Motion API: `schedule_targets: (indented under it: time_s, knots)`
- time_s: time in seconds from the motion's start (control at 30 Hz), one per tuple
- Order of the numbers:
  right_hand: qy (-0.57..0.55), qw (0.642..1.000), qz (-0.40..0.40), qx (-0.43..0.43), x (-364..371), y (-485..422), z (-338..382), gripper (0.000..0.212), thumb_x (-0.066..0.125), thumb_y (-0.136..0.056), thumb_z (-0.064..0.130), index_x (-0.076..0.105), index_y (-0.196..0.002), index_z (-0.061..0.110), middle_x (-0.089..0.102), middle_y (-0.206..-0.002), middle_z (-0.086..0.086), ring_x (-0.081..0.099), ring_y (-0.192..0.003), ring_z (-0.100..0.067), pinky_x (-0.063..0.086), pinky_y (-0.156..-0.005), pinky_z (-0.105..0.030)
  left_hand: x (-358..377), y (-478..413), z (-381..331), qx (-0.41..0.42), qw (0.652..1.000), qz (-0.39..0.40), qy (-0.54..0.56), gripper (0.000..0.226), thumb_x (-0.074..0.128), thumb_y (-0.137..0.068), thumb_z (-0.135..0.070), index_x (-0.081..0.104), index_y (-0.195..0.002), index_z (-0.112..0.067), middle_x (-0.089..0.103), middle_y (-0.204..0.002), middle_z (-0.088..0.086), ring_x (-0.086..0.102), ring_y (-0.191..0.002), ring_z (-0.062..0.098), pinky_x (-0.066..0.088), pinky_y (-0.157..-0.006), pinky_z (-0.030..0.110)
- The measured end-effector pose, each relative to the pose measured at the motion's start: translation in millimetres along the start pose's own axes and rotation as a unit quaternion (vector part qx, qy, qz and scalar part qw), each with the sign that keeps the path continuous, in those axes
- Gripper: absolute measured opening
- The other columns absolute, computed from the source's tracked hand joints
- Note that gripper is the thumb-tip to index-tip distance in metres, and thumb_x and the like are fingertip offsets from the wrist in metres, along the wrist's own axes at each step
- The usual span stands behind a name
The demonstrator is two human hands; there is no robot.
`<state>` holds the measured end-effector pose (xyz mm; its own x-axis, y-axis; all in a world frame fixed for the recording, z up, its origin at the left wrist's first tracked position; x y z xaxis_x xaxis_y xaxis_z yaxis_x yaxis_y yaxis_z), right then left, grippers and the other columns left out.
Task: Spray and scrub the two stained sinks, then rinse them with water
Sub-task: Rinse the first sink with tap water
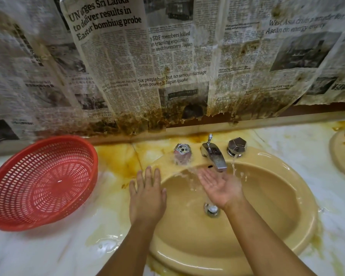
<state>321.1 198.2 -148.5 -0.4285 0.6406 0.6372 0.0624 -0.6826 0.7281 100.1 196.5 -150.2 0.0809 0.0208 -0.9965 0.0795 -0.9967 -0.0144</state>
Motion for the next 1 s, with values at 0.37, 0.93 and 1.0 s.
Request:
schedule_targets:
  time_s: [0.37, 0.93, 1.0]
  knots:
    - [0.084, 0.993, -0.067, -0.041, -22, -12, -15, 0.062, 0.032, -0.111, 0.041, 0.038, -0.145, -0.011, 0.059, -0.131, -0.034, 0.061, -0.122, -0.047, 0.05, -0.108, -0.051, 1, 0, 1, -0.007, 1.0, 0.005, -0.01, 0.07, 0.041, -0.101, -0.05, 0.022, -0.163, -0.023, 0.02, -0.17, 0.007, 0.019, -0.155, 0.035, 0.026, -0.119, 0.056]
    - [0.012, 1.0, -0.021, -0.012, -19, -21, 0, 0.055, 0.026, -0.11, 0.031, 0.044, -0.142, -0.01, 0.05, -0.145, -0.033, 0.049, -0.137, -0.044, 0.033, -0.121, -0.053, 0, -1, 0, 0.0, 1.0, 0.005, 0.003, 0.07, 0.035, -0.103, -0.05, 0.015, -0.164, -0.022, 0.012, -0.171, 0.007, 0.01, -0.156, 0.034, 0.02, -0.121, 0.056]
    - [-0.008, 1.0, -0.003, -0.009, -11, -19, -1, 0.062, 0.026, -0.111, 0.038, 0.045, -0.141, -0.014, 0.053, -0.142, -0.033, 0.048, -0.137, -0.045, 0.034, -0.12, -0.054, 1, 0, -1, 0.005, 1.0, 0.012, 0.002, 0.07, 0.033, -0.104, -0.05, 0.011, -0.164, -0.022, 0.008, -0.172, 0.006, 0.007, -0.157, 0.034, 0.018, -0.122, 0.056]
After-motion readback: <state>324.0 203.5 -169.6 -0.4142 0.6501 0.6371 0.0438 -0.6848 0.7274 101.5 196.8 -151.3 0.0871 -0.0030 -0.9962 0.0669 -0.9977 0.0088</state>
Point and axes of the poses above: each hand's wrist, its own y-axis away from the middle knuckle, its own x-axis out of the palm, z = x × y, the point moved 10 cm from there along -y, towards the middle knuckle
